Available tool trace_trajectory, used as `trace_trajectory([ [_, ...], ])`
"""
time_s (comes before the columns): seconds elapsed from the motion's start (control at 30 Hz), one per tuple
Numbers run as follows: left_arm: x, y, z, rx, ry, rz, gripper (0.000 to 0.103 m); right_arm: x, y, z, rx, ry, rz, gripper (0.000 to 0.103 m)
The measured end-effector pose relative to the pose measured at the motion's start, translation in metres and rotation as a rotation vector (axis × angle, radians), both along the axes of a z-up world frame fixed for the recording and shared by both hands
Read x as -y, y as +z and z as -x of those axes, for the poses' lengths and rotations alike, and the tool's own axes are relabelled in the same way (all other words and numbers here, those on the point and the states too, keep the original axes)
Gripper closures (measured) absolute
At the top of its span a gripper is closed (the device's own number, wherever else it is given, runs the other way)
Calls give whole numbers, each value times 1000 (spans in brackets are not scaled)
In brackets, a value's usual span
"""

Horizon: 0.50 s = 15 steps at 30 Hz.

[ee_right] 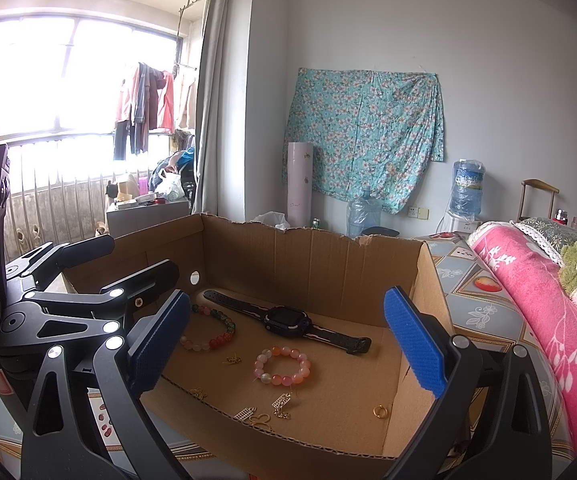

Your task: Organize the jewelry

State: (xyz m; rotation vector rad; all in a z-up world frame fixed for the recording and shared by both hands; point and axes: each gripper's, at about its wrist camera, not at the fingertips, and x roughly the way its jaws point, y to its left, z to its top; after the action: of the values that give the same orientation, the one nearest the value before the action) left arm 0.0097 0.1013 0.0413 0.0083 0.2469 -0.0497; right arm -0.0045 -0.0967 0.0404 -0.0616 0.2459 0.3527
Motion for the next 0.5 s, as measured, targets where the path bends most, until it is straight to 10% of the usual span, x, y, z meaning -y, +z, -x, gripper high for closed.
trace_trajectory([
  [0.5,0,0,0,0,0,0,8,0,0,0,0,0,0,8],
])
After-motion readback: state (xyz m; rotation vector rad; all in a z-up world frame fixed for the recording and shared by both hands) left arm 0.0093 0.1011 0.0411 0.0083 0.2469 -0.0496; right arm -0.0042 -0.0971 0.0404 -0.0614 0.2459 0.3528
